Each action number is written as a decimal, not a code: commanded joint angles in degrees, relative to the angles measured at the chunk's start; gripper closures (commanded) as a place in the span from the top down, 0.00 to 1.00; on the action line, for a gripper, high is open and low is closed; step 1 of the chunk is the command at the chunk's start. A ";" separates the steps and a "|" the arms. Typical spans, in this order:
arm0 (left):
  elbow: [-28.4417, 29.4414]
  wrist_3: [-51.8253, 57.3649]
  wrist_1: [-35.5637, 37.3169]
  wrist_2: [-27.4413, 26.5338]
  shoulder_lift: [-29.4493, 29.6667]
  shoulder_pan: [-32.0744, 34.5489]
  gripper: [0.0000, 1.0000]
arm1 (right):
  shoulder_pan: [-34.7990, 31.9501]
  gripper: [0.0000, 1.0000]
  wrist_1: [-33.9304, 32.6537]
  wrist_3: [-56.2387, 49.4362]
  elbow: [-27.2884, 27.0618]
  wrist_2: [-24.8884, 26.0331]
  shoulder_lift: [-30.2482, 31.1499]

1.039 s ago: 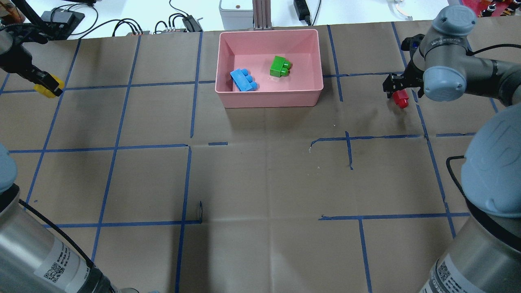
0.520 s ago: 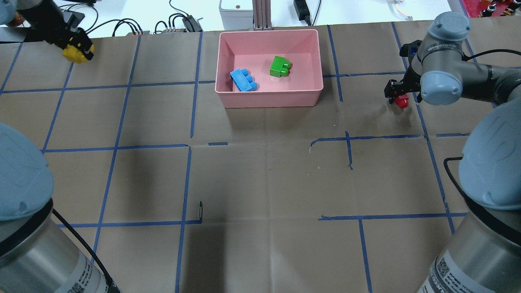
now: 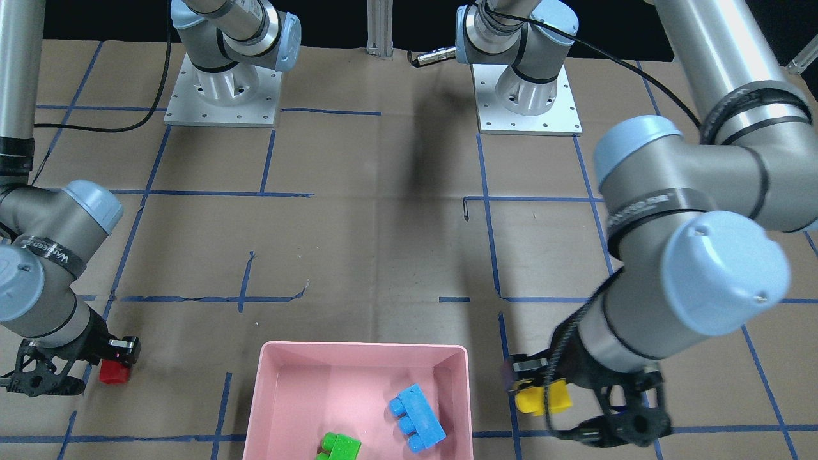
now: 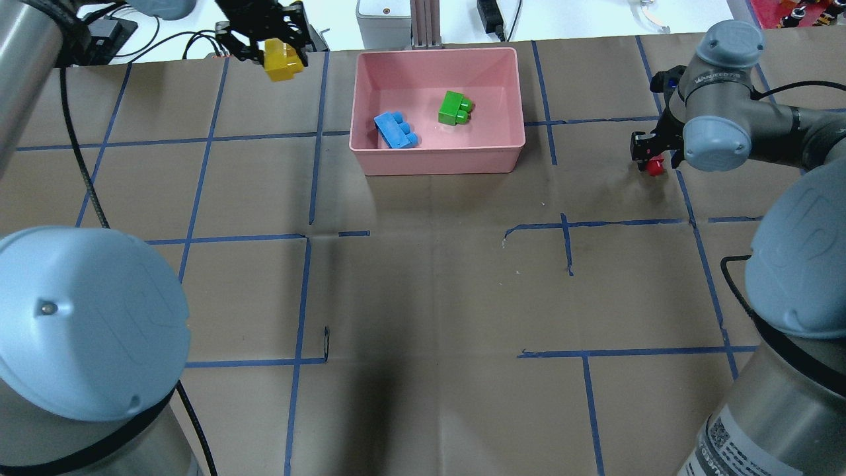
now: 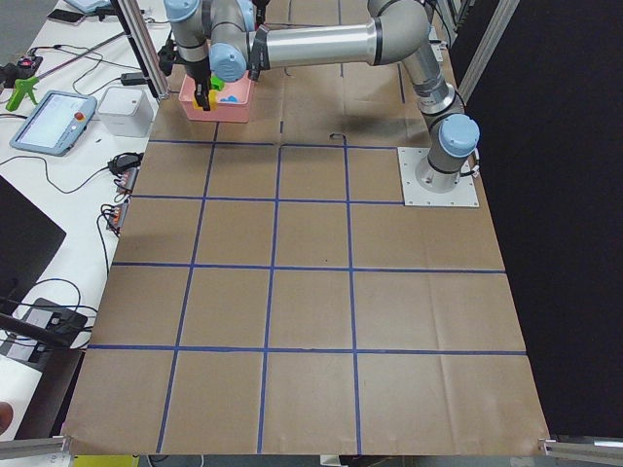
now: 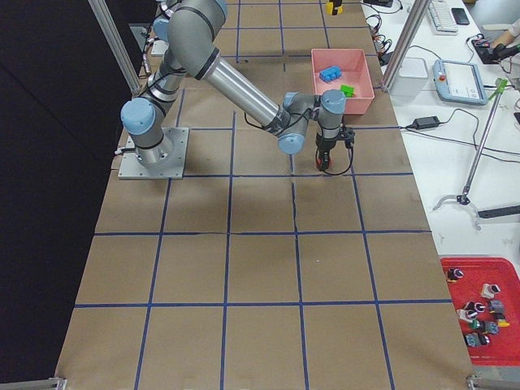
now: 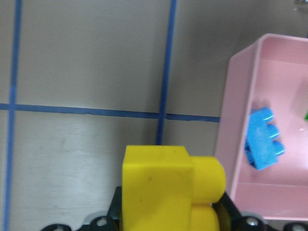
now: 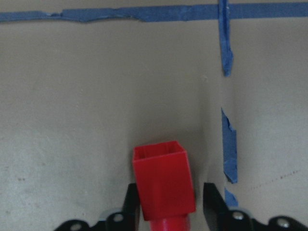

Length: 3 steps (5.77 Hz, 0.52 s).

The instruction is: Put all blocks into box

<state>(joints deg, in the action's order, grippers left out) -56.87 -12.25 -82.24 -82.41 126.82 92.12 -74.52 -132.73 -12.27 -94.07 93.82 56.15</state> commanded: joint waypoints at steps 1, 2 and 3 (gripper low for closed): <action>3.67 -12.15 7.14 -0.20 7.95 7.25 0.24 | -0.01 0.13 0.54 0.58 -0.06 -0.47 0.10; 6.13 -12.71 8.05 -0.29 11.74 7.45 0.24 | -0.01 0.07 0.54 0.49 0.03 -0.74 0.79; 6.16 -12.80 12.76 -0.29 15.00 7.63 0.28 | 0.08 0.07 0.63 0.32 0.20 -0.13 2.28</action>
<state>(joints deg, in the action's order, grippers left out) -51.37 -24.52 -73.10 -82.65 138.47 99.38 -74.51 -132.19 -11.83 -94.00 93.35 57.28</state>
